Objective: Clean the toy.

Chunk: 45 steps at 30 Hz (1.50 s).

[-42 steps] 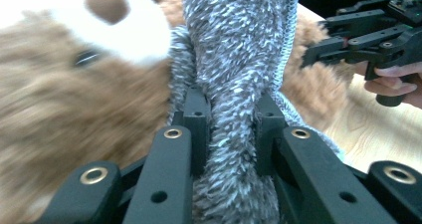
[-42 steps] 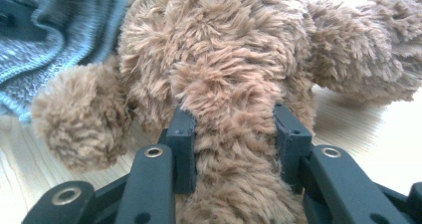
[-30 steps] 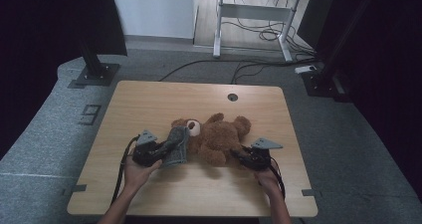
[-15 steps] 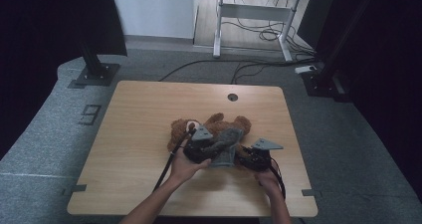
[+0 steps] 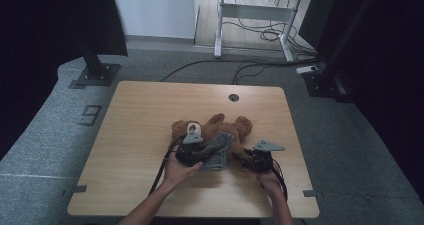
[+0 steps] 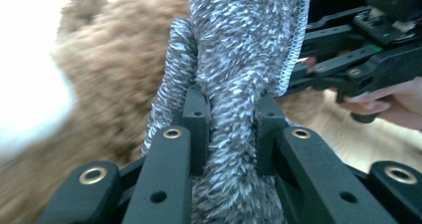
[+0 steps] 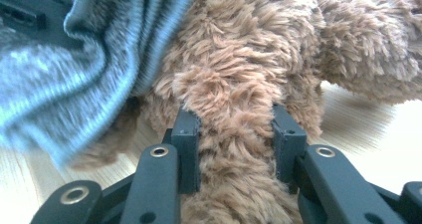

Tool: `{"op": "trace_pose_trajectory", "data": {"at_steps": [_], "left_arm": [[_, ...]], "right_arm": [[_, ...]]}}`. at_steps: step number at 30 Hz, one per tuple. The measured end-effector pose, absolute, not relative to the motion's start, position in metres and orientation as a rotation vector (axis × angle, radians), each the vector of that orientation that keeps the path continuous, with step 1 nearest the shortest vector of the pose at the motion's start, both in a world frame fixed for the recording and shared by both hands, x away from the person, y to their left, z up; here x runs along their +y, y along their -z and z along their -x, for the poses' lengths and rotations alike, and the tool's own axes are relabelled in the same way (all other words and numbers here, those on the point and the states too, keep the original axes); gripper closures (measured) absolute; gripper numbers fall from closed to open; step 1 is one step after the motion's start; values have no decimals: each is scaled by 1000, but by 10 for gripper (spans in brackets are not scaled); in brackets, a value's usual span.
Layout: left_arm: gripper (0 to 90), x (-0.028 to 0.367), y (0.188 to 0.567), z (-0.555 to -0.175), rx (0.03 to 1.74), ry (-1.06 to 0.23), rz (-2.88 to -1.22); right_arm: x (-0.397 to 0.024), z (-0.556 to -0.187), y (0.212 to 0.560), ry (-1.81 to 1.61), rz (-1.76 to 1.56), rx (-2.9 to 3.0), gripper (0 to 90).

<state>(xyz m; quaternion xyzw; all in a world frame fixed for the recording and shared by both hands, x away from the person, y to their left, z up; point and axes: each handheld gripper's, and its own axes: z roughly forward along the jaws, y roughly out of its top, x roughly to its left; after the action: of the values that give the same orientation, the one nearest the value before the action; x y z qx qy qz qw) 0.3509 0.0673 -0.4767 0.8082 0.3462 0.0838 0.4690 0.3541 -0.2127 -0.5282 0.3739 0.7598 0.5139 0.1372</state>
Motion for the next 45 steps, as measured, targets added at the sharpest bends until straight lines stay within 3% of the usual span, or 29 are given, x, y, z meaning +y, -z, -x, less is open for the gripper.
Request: {"op": "trace_pose_trajectory", "data": {"at_steps": [18, 26, 34, 45], "left_arm": [[736, 169, 471, -340, 986, -339, -1877], [737, 209, 489, -351, 1130, -332, -1839], [738, 203, 476, -356, 1091, -330, -1817], [735, 150, 440, -384, 976, -334, -1861]], "right_arm": [[-214, -354, 529, -1495, -1069, 2206, 641], [-214, -354, 530, -1497, -1061, 2209, 641], [-215, -354, 530, -1498, -1061, 2210, 641], [-214, -354, 530, -1496, -1053, 2215, 641]]}}
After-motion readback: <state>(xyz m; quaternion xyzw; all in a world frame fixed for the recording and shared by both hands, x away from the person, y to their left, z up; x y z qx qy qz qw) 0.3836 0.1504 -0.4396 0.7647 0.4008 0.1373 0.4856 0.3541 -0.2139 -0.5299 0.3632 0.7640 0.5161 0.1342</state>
